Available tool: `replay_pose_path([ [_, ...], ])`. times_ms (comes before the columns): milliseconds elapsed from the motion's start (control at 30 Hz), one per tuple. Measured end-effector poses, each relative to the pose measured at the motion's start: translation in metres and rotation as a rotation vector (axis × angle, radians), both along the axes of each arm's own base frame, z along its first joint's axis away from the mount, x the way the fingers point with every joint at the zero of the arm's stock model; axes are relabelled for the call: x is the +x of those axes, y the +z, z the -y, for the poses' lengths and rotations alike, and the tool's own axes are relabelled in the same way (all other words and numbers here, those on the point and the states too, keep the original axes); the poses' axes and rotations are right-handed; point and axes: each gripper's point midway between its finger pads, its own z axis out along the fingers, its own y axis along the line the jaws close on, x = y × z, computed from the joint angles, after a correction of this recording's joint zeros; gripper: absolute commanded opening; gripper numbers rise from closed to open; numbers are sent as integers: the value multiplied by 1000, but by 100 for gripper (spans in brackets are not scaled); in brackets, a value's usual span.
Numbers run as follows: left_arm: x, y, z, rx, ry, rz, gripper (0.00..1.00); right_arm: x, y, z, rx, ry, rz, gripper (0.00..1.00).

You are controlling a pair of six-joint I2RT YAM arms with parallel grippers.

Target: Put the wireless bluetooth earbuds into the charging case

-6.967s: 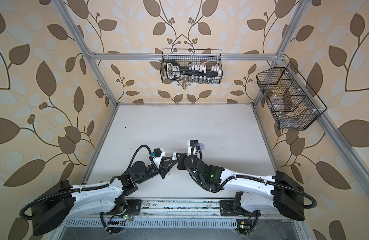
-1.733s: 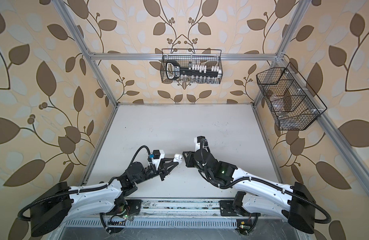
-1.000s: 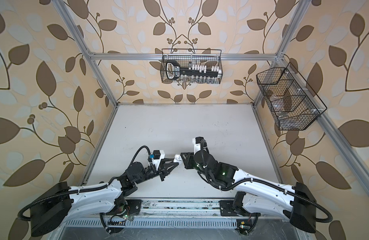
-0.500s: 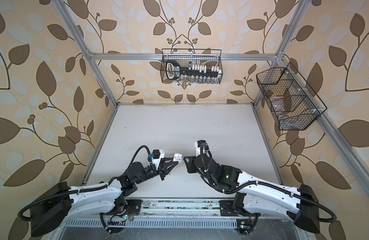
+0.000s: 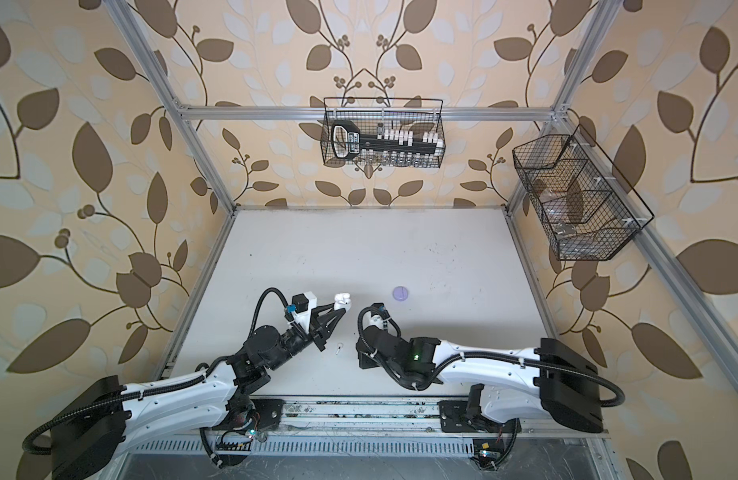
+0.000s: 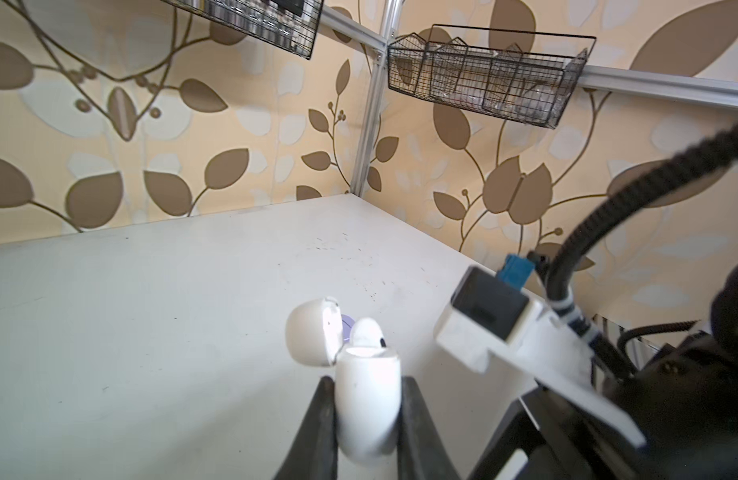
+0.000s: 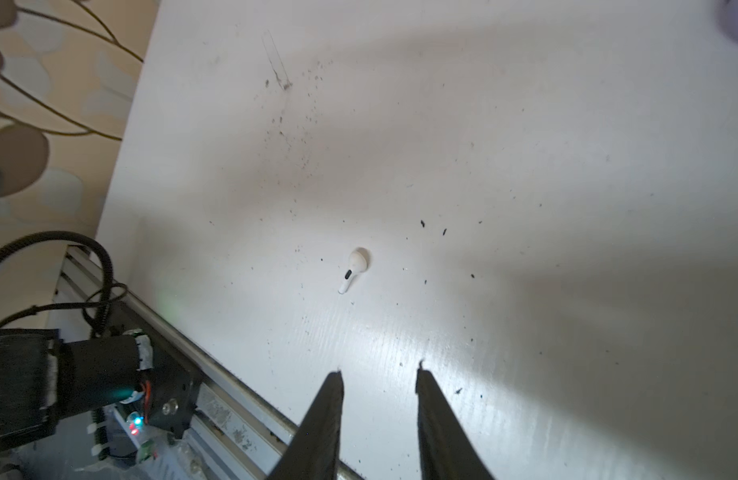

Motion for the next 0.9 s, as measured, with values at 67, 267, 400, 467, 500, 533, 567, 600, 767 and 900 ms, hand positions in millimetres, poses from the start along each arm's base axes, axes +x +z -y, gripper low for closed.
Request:
replay_pose_path([
  [67,3,1,-6,0,37,2,0,-1,-13,-9,-18,11,-30,36],
  [267,10,3,-21,-9,123,10,0,0,-28,-43,12,40,-83,39],
  [400,14,5,-29,-15,172,14,0,4,-34,-60,35,45,-105,39],
  [467,16,6,-34,-15,200,15,0,7,-38,-62,36,39,-116,39],
  [500,16,6,-36,-14,207,15,0,9,-41,-61,33,36,-122,39],
  [533,17,5,-37,-11,218,14,0,11,-44,-61,29,31,-127,39],
  [567,17,5,-39,-10,226,13,0,12,-46,-60,25,29,-133,38],
  [600,18,4,-40,-7,231,11,0,13,-48,-60,22,26,-137,38],
  [767,20,1,-44,6,258,8,0,20,-50,-67,17,23,-147,35],
  [900,21,1,-46,9,269,13,0,25,-48,-75,12,29,-145,31],
])
